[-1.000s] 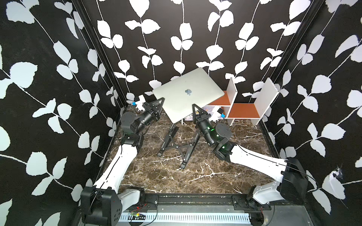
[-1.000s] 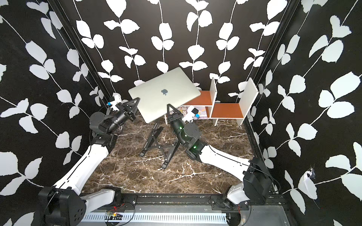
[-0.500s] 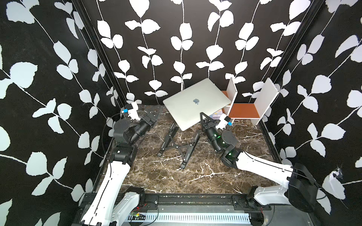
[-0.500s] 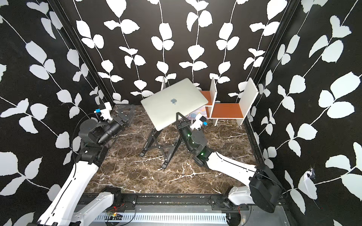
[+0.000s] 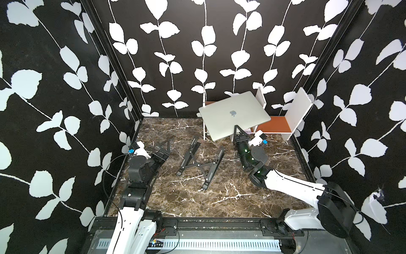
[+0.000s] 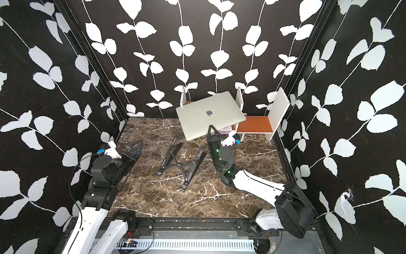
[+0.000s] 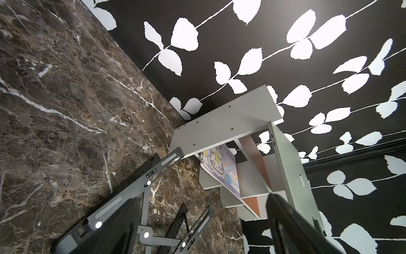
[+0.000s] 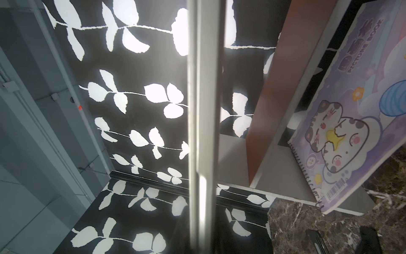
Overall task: Close the laptop lid and set it aside
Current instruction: Pick up the laptop from the computer stand, then place the laptop on the shelf.
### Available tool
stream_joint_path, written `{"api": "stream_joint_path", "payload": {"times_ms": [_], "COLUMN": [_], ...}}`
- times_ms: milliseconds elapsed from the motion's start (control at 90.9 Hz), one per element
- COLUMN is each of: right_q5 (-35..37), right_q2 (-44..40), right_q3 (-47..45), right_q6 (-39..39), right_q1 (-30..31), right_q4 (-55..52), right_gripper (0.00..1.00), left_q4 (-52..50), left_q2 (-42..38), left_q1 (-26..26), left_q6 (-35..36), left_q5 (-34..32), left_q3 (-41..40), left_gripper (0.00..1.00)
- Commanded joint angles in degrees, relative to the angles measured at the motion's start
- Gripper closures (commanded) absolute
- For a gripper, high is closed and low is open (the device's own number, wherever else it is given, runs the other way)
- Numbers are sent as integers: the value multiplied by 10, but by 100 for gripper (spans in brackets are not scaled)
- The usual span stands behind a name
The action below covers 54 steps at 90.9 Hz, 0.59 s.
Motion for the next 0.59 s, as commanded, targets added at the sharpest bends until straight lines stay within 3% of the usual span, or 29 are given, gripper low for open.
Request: {"api": "stream_joint_path", "payload": {"times_ms": [0,275,583], "right_q5": [15,46,53], "right_q2": [-6,-2,54], "right_q3": [19,5,55], "right_q6": [9,34,55], "right_q1": [-12,-14,-21], "right_q4": [205,228,226], "right_gripper": [100,100,100], "left_q4": [-10,7,10], "left_q2": [-9,1,-2], "left_q1": [3,4,3], "left_q6": [13,9,3], "left_q5": [-17,-8,5], "left_q3": [-8,-13,-17], "left_gripper": [13,13,13]}}
